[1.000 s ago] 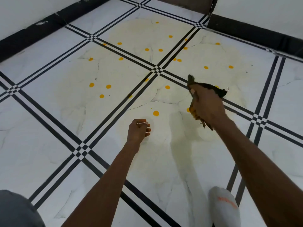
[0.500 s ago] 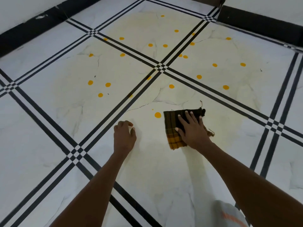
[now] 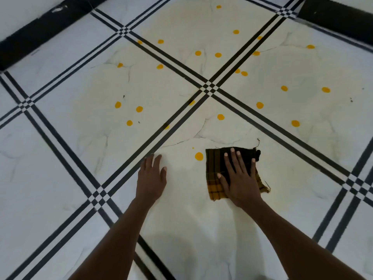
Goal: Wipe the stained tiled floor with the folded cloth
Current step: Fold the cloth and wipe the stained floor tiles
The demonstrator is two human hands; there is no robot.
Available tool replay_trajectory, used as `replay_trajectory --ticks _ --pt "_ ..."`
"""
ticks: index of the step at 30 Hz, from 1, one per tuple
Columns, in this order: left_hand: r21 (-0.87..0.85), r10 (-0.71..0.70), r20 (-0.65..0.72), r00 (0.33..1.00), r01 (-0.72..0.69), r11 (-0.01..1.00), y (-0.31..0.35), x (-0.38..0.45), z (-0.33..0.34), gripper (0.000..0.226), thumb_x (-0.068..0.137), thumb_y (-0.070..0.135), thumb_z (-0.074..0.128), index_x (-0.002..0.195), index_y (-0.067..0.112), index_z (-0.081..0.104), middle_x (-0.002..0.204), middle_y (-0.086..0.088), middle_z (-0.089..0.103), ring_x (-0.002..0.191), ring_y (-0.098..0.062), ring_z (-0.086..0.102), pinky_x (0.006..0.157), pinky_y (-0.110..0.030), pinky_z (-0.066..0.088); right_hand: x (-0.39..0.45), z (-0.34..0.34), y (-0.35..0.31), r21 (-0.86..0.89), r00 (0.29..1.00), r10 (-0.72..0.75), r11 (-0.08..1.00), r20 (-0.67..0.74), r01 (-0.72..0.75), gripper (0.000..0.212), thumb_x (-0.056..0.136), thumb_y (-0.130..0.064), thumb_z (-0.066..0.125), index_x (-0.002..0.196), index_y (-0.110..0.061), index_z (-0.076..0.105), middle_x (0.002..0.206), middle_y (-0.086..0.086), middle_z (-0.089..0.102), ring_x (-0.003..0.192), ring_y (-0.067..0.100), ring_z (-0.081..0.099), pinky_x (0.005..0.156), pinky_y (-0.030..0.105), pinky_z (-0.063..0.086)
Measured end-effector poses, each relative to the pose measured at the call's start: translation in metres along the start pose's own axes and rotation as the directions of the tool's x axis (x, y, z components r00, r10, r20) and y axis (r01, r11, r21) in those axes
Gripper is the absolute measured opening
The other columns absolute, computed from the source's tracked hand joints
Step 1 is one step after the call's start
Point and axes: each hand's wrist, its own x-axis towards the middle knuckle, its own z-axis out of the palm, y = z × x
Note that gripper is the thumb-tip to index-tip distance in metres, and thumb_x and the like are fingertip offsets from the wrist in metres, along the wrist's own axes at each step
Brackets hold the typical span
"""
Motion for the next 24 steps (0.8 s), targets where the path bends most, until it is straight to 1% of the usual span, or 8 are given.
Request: replay_trajectory --ticks 5,9,13,16,18,20,22,24 --pt "0.023 0.057 -0.209 0.976 -0.053 0.998 -0.027 0.04 0.02 0.053 0.109 0.033 0.041 0.16 0.018 0.033 0.17 -0.011 0.024 0.159 -0.036 0.015 0.128 -0.053 0.02 0.113 -0.005 0.013 -0.012 0.994 0.001 1.0 -0.108 -0.002 0.069 0.104 -0.063 0.021 0.166 -0.032 0.014 0.174 0.016 0.011 0.162 0.036 0.005 0.123 0.072 0.0" --pt "0.09 0.086 -0.271 0.959 -0.064 0.994 -0.034 0.039 0.035 0.057 0.11 0.041 0.024 0.164 0.023 0.02 0.174 -0.005 0.011 0.162 -0.028 0.003 0.13 -0.049 0.011 0.178 -0.008 -0.03 -0.032 0.982 -0.095 0.995 -0.162 0.091 0.063 0.105 -0.06 0.021 0.164 -0.038 0.02 0.173 0.019 0.015 0.161 0.04 0.005 0.12 0.076 0.0" --pt "0.087 0.078 -0.267 0.961 -0.057 0.995 -0.032 0.038 0.034 0.057 0.111 0.04 0.023 0.165 0.023 0.016 0.175 -0.003 0.008 0.162 -0.025 0.0 0.13 -0.051 0.014 0.116 -0.001 -0.074 -0.048 0.935 -0.343 0.939 -0.093 0.339 0.065 0.107 -0.06 0.025 0.166 -0.035 0.014 0.175 0.009 0.007 0.162 0.032 -0.002 0.123 0.07 0.004" --pt "0.089 0.066 -0.293 0.954 -0.041 0.995 -0.03 0.037 0.034 0.057 0.111 0.039 0.026 0.165 0.024 0.017 0.175 -0.002 0.007 0.162 -0.024 0.001 0.129 -0.051 0.016 0.063 -0.001 -0.033 -0.045 0.85 -0.526 0.85 0.001 0.525 0.065 0.107 -0.058 0.032 0.166 -0.035 0.015 0.176 0.001 0.006 0.163 0.026 0.0 0.127 0.066 0.009" --pt "0.084 0.061 -0.318 0.946 -0.036 0.996 -0.03 0.038 0.037 0.056 0.111 0.038 0.029 0.164 0.023 0.021 0.174 -0.001 0.01 0.162 -0.024 0.003 0.129 -0.05 0.016 0.083 -0.007 0.004 -0.037 0.874 -0.485 0.874 -0.018 0.484 0.065 0.106 -0.059 0.032 0.165 -0.037 0.017 0.175 -0.001 0.012 0.163 0.024 0.005 0.126 0.065 0.014" --pt "0.085 0.064 -0.331 0.942 -0.038 0.996 -0.031 0.039 0.039 0.056 0.11 0.038 0.029 0.164 0.023 0.023 0.174 -0.001 0.011 0.162 -0.023 0.003 0.13 -0.048 0.015 0.141 -0.016 0.016 -0.014 0.95 -0.284 0.959 -0.131 0.285 0.065 0.106 -0.059 0.026 0.165 -0.035 0.017 0.175 0.003 0.015 0.163 0.027 0.007 0.126 0.066 0.012" --pt "0.087 0.067 -0.337 0.939 -0.04 0.995 -0.032 0.04 0.04 0.056 0.11 0.038 0.028 0.164 0.023 0.022 0.174 -0.001 0.011 0.162 -0.022 0.002 0.13 -0.047 0.013 0.212 -0.026 -0.009 0.001 0.979 -0.106 0.994 -0.176 0.108 0.066 0.106 -0.059 0.02 0.166 -0.031 0.017 0.174 0.01 0.017 0.161 0.034 0.011 0.127 0.065 0.006" --pt "0.084 0.067 -0.339 0.938 -0.041 0.996 -0.031 0.039 0.042 0.056 0.11 0.038 0.027 0.164 0.024 0.021 0.174 0.0 0.01 0.162 -0.021 0.001 0.131 -0.046 0.012 0.256 -0.027 -0.059 -0.001 0.981 -0.097 0.995 -0.171 0.098 0.066 0.106 -0.058 0.018 0.166 -0.028 0.018 0.173 0.015 0.019 0.16 0.038 0.013 0.127 0.064 0.007"
